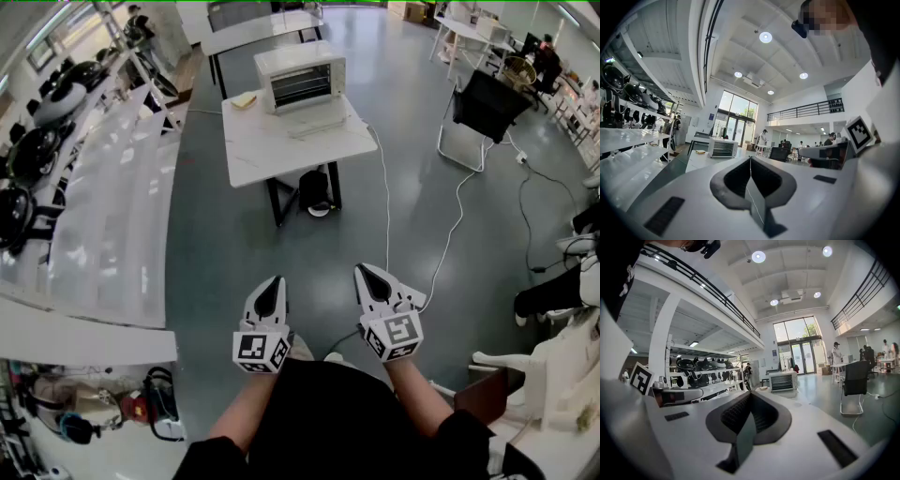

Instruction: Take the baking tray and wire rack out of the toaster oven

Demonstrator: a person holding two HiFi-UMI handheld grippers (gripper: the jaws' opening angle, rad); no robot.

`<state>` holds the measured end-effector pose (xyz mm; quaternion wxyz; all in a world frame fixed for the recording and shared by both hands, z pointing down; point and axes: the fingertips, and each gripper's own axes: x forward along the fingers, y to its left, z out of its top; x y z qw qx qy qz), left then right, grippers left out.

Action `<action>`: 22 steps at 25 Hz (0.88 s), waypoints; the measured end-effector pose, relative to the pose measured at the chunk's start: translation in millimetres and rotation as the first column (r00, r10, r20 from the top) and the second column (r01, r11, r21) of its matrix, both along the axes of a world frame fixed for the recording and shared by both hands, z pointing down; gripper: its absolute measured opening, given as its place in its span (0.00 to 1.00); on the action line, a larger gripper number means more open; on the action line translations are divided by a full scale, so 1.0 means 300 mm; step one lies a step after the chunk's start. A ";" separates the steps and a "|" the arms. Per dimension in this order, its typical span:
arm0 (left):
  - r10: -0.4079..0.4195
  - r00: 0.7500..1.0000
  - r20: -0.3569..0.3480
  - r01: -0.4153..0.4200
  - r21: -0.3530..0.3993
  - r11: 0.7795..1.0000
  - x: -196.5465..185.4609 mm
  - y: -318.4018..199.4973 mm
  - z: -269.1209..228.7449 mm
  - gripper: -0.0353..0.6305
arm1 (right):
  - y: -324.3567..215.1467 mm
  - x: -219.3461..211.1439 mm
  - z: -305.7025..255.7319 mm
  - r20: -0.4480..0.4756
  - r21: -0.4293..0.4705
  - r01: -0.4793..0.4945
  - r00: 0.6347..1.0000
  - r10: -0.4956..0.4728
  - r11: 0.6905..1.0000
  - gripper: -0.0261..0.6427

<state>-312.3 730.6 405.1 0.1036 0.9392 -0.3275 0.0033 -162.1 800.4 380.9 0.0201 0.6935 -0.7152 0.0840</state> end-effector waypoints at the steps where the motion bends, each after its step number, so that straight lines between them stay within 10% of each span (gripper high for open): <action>1: 0.002 1.000 0.001 -0.002 -0.003 1.000 0.010 -0.005 0.005 0.09 | -0.003 0.010 0.004 0.001 -0.001 -0.005 1.000 0.005 1.000 0.07; 12: 0.034 0.999 0.014 -0.034 -0.034 0.999 0.141 -0.184 0.082 0.09 | -0.131 0.148 0.064 0.019 -0.011 -0.028 0.999 0.028 1.000 0.07; 22: 0.086 0.996 0.004 -0.084 -0.122 0.989 0.376 -0.687 0.224 0.08 | -0.528 0.446 0.164 -0.026 -0.078 -0.150 0.989 0.148 0.986 0.07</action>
